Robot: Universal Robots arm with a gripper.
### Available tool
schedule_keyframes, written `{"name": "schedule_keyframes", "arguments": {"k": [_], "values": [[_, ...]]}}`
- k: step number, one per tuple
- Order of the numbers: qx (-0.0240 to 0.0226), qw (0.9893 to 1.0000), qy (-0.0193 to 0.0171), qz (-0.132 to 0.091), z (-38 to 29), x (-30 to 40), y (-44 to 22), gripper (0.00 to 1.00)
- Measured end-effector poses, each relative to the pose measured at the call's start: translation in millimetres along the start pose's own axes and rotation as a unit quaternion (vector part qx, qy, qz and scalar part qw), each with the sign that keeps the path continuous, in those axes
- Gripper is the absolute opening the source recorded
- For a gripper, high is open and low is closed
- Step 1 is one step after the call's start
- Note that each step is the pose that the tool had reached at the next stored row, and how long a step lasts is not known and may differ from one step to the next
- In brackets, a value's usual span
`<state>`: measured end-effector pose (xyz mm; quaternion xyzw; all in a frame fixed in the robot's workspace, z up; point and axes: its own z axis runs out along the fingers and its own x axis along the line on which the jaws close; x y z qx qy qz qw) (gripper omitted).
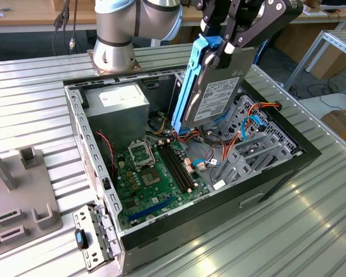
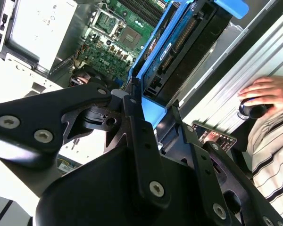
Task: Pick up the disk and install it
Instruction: 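Pick up the disk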
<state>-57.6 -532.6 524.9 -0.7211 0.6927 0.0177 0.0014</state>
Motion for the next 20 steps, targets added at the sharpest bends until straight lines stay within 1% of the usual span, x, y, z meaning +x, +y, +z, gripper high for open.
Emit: {"name": "schedule_keyframes", "arguments": {"k": [3, 4, 5, 10, 11, 15, 16, 18, 20], "values": [[0.0, 1.0, 0.0, 0.0, -0.1, 1.5, -0.1, 0.36], [0.0, 1.0, 0.0, 0.0, -0.1, 3.8, 0.1, 0.36], [0.0, 1.0, 0.0, 0.0, -0.2, 8.6, 0.3, 0.36], [0.0, 1.0, 0.0, 0.0, -0.4, 17.1, 0.7, 0.36], [0.0, 1.0, -0.0001, 0.0, -0.4, 18.3, 0.8, 0.36], [0.0, 1.0, 0.0, 0.0, -0.5, 19.0, 0.7, 0.36], [0.0, 1.0, 0.0, 0.0, -0.5, 21.1, 0.8, 0.36], [0.0, 1.0, -0.0001, 0.0, -0.7, 29.2, 1.2, 0.36], [0.0, 1.0, -0.0001, 0.0, -0.5, 30.1, 1.3, 0.36]]}}
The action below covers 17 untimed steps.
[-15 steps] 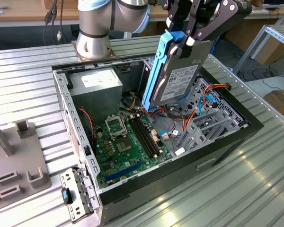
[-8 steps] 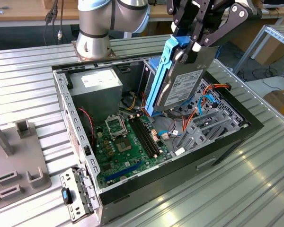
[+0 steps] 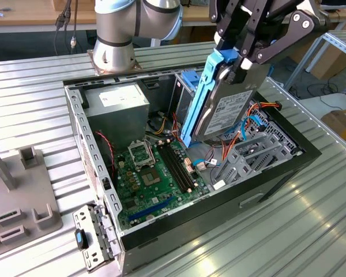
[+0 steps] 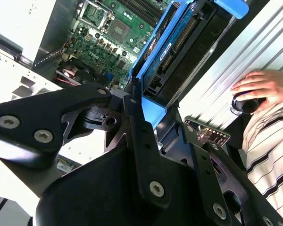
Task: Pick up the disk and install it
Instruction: 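Pick up the disk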
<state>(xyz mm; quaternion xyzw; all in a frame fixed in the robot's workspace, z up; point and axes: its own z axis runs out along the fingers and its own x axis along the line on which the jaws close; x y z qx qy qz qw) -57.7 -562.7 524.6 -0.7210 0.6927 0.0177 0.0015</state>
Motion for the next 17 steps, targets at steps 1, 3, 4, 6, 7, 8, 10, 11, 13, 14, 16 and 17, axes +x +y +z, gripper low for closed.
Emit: {"name": "schedule_keyframes", "arguments": {"k": [1, 3, 4, 6, 7, 8, 10, 11, 13, 14, 16, 17], "values": [[0.0, 1.0, 0.0001, 0.0, 0.4, 0.1, -0.2, 0.36], [0.0, 1.0, 0.0001, 0.0, 1.3, 0.5, -9.3, 0.36], [0.0, 1.0, 0.0001, 0.0, 1.4, 0.7, -13.9, 0.36], [0.0, 1.0, 0.0001, 0.0, 1.5, 1.0, -21.3, 0.36], [0.0, 1.0, 0.0001, 0.0, 1.4, 1.1, -23.1, 0.36], [-0.0001, 1.0, 0.0002, 0.0, 1.3, 1.1, -24.1, 0.36], [0.0, 1.0, 0.0002, 0.0, 1.4, 1.1, -24.1, 0.36], [0.0, 1.0, 0.0002, 0.0, 1.4, 1.1, -24.2, 0.36], [0.0, 1.0, 0.0002, 0.0, 1.4, 1.1, -24.2, 0.36], [0.0, 1.0, 0.0002, 0.0, 1.4, 1.1, -24.2, 0.36], [0.0, 1.0, 0.0002, 0.0, 1.4, 1.1, -24.2, 0.36], [0.0, 1.0, 0.0001, 0.0, 1.4, 1.1, -24.3, 0.36]]}}
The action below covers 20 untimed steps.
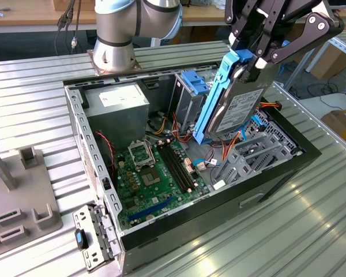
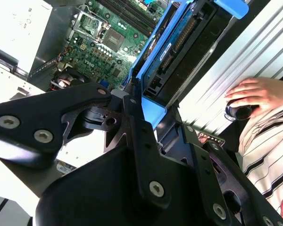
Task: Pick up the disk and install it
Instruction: 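Pick up the disk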
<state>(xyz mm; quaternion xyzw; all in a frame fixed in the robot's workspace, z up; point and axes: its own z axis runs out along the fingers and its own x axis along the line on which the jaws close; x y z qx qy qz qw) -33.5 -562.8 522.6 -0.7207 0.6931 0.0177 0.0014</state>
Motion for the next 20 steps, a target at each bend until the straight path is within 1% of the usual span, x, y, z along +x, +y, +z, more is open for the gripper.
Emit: {"name": "schedule_keyframes", "arguments": {"k": [5, 8, 10, 13, 20], "values": [[0.0, 1.0, 0.0, 0.0, 0.0, 0.0, -0.6, 0.36], [0.0, 1.0, 0.0, 0.0, 0.0, 0.2, -5.6, 0.36], [0.0, 1.0, 0.0, 0.0, -0.1, 0.4, -10.1, 0.36], [0.0, 1.0, 0.0, 0.0, -0.2, 0.6, -14.2, 0.36], [0.0, 1.0, 0.0, 0.0, 0.2, 0.6, -15.4, 0.36]]}}
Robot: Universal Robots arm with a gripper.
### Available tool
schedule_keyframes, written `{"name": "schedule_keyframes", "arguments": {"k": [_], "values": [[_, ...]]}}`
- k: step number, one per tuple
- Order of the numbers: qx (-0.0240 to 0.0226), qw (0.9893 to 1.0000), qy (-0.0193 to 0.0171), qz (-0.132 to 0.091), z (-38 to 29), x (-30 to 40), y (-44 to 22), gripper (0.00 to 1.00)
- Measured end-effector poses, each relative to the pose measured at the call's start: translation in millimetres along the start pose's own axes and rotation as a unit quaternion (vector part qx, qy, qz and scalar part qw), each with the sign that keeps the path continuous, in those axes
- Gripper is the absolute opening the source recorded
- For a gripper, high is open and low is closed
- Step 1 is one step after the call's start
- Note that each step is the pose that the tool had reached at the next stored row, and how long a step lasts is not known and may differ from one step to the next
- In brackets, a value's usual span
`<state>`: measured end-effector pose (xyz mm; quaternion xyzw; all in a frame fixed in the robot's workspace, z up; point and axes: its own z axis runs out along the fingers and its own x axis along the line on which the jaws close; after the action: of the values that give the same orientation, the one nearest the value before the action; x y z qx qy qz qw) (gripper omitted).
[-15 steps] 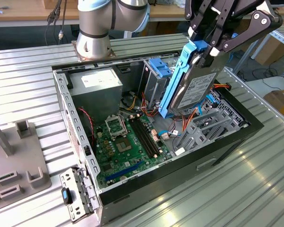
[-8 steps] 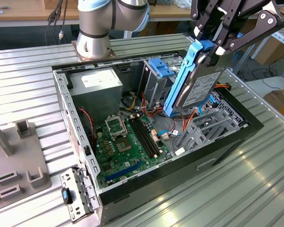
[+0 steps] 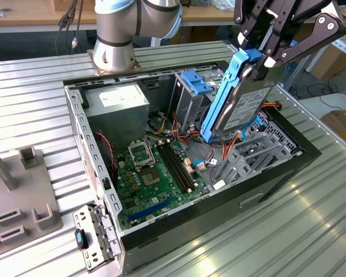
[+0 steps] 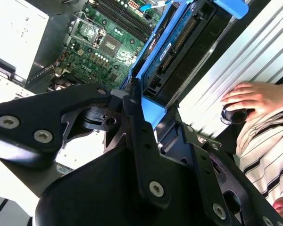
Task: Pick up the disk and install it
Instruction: 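Pick up the disk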
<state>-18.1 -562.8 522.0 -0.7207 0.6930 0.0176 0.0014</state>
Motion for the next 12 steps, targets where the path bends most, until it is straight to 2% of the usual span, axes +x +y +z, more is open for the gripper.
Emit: {"name": "schedule_keyframes", "arguments": {"k": [12], "values": [[0.0, 1.0, 0.0, 0.0, 0.0, 0.7, -0.3, 0.36]]}}
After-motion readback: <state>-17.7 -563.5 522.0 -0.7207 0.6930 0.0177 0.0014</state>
